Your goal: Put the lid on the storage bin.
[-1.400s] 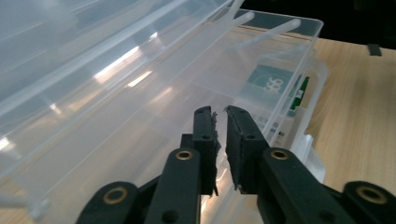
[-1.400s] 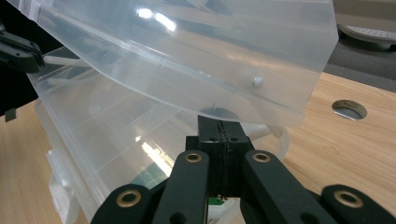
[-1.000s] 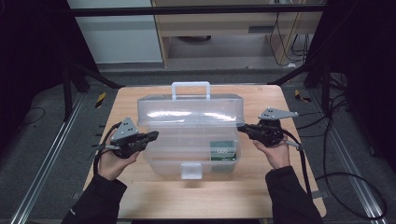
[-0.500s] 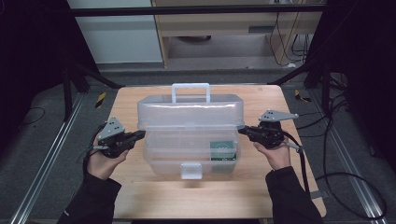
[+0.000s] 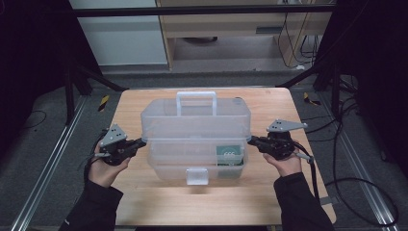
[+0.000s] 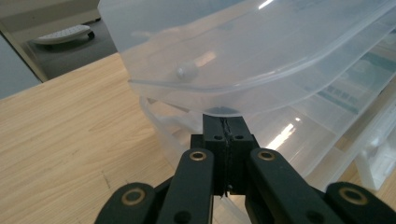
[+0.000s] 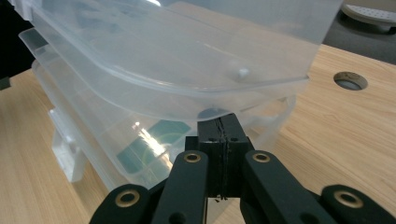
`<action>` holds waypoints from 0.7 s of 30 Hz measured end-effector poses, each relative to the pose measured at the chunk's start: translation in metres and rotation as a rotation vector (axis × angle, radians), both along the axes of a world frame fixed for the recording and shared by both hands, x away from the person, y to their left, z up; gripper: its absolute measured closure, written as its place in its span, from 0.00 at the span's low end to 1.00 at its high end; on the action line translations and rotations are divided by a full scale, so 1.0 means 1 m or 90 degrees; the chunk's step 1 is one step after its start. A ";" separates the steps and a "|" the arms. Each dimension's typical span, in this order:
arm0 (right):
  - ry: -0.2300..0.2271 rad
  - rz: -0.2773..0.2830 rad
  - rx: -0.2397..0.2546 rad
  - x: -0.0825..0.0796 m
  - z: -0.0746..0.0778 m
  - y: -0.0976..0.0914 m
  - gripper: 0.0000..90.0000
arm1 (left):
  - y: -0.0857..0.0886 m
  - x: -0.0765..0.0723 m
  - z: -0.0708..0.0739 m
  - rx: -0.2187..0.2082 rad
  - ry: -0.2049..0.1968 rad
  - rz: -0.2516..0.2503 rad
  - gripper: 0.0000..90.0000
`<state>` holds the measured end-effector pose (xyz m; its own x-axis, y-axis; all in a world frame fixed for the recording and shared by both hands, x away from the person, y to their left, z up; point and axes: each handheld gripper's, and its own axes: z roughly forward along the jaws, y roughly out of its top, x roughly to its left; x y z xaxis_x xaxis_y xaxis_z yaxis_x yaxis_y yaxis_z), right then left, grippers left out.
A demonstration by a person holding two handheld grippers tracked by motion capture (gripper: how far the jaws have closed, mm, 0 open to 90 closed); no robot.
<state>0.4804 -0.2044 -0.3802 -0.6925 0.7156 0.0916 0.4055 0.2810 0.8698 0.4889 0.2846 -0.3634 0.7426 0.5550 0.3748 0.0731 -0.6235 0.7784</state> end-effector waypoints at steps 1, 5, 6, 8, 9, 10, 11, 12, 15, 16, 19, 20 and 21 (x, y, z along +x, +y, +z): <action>0.002 -0.001 0.001 -0.001 -0.001 -0.001 1.00 | 0.000 0.000 0.000 0.000 0.000 0.000 0.99; 0.007 -0.002 -0.004 -0.002 -0.003 -0.003 1.00 | 0.001 -0.001 -0.004 0.008 0.005 -0.002 0.99; 0.007 -0.003 -0.014 -0.005 -0.005 -0.002 0.99 | 0.002 0.000 -0.005 0.011 0.007 -0.004 0.99; 0.007 -0.002 -0.019 -0.006 -0.006 -0.002 0.99 | 0.003 0.000 -0.008 0.016 0.009 -0.006 0.99; 0.010 0.000 -0.022 -0.008 -0.009 -0.002 0.99 | 0.003 0.000 -0.010 0.017 0.012 -0.005 0.99; 0.010 0.000 -0.022 -0.008 -0.009 -0.002 0.99 | 0.003 0.000 -0.012 0.021 0.016 -0.003 0.99; 0.014 0.000 -0.024 -0.010 -0.011 -0.001 0.99 | 0.003 0.000 -0.014 0.028 0.017 -0.002 0.99; 0.016 0.002 -0.027 -0.011 -0.012 -0.001 0.99 | 0.002 0.001 -0.015 0.035 0.017 -0.003 0.99; 0.019 0.003 -0.041 -0.015 -0.015 -0.001 0.99 | 0.002 0.003 -0.020 0.048 0.021 -0.011 0.99; 0.019 0.004 -0.042 -0.015 -0.016 -0.002 0.98 | 0.002 0.004 -0.022 0.050 0.024 -0.011 0.99; 0.032 0.004 -0.049 -0.016 -0.022 -0.003 0.98 | 0.004 0.008 -0.026 0.073 0.027 -0.014 0.99; 0.035 0.002 -0.054 -0.016 -0.024 -0.003 0.98 | 0.006 0.010 -0.028 0.081 0.031 -0.016 0.99; 0.039 0.000 -0.064 -0.016 -0.026 -0.003 0.99 | 0.008 0.011 -0.030 0.091 0.033 -0.016 0.99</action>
